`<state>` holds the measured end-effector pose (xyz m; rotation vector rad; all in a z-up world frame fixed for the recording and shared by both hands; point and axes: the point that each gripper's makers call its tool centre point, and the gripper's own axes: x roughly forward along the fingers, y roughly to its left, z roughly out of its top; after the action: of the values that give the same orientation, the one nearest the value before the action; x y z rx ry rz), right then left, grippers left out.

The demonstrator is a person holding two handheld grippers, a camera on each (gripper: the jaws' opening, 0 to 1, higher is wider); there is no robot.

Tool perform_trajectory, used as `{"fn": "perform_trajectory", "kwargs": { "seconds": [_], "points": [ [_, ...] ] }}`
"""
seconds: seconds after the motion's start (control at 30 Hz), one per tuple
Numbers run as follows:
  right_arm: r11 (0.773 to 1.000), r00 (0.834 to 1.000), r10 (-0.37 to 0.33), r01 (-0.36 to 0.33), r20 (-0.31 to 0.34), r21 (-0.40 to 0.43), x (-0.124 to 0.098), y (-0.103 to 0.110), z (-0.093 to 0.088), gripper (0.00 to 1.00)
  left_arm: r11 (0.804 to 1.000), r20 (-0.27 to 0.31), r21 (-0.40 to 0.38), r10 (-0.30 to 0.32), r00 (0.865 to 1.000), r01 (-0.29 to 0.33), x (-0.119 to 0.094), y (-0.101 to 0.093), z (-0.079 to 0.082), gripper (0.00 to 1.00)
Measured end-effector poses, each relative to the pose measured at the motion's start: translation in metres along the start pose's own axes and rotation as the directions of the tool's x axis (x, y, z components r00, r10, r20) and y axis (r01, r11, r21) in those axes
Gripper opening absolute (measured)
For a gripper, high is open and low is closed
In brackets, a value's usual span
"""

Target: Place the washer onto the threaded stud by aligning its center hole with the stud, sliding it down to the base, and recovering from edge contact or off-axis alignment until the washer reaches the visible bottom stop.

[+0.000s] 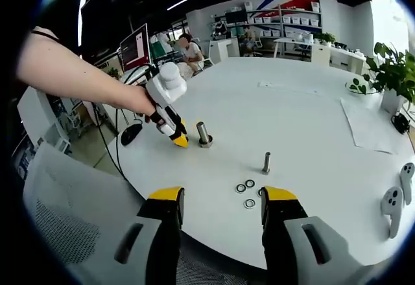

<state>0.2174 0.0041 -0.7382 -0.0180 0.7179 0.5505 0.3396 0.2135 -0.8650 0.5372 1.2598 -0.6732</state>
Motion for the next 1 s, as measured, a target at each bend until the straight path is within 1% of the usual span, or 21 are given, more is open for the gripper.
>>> {"fn": "perform_trajectory", "kwargs": {
  "seconds": [0.1, 0.13, 0.27, 0.4, 0.5, 0.57, 0.67, 0.8, 0.93, 1.0],
  "points": [
    [1.0, 1.0, -0.002, 0.002, -0.003, -0.001, 0.0, -0.001, -0.001, 0.5, 1.0, -0.002, -0.004, 0.001, 1.0, -0.001, 0.001, 0.001, -0.003, 0.3],
    [1.0, 1.0, -0.003, 0.003, -0.004, -0.001, 0.0, -0.001, -0.001, 0.5, 1.0, 0.009, -0.004, 0.001, 1.0, -0.001, 0.001, 0.002, -0.001, 0.29],
    [1.0, 1.0, -0.002, 0.002, -0.007, -0.006, 0.0, 0.0, -0.002, 0.5, 1.0, 0.009, -0.017, 0.003, 1.0, -0.003, 0.0, 0.004, -0.001, 0.28],
    [1.0, 1.0, -0.003, 0.002, -0.011, -0.009, 0.001, 0.0, -0.002, 0.5, 1.0, 0.001, 0.004, 0.002, 1.0, -0.002, -0.001, 0.001, -0.003, 0.26],
    [1.0, 1.0, -0.005, 0.005, -0.01, -0.008, 0.001, -0.001, -0.002, 0.5, 0.999, -0.006, 0.036, 0.0, 1.0, 0.0, 0.001, -0.002, -0.004, 0.22],
    [1.0, 1.0, -0.007, 0.007, -0.011, -0.007, 0.001, -0.002, -0.002, 0.5, 1.0, -0.012, 0.024, 0.01, 1.0, -0.009, 0.001, -0.001, -0.004, 0.21],
    [1.0, 1.0, -0.007, 0.007, -0.009, -0.004, 0.0, -0.002, -0.002, 0.5, 1.0, -0.016, 0.012, 0.006, 1.0, -0.006, 0.0, -0.003, -0.004, 0.21],
    [1.0, 1.0, -0.006, 0.006, -0.009, -0.008, 0.001, -0.001, -0.002, 0.5, 0.999, -0.03, 0.051, -0.007, 1.0, 0.008, -0.001, -0.013, -0.007, 0.21],
    [1.0, 1.0, -0.006, 0.006, -0.008, -0.01, 0.0, -0.001, -0.001, 0.5, 0.998, -0.036, 0.065, -0.012, 0.999, 0.014, -0.001, -0.019, -0.009, 0.21],
    [1.0, 1.0, -0.006, 0.006, -0.008, -0.01, 0.0, -0.001, -0.001, 0.5, 0.995, -0.051, 0.099, -0.015, 0.999, 0.02, -0.002, -0.022, -0.011, 0.21]
  ]
}}
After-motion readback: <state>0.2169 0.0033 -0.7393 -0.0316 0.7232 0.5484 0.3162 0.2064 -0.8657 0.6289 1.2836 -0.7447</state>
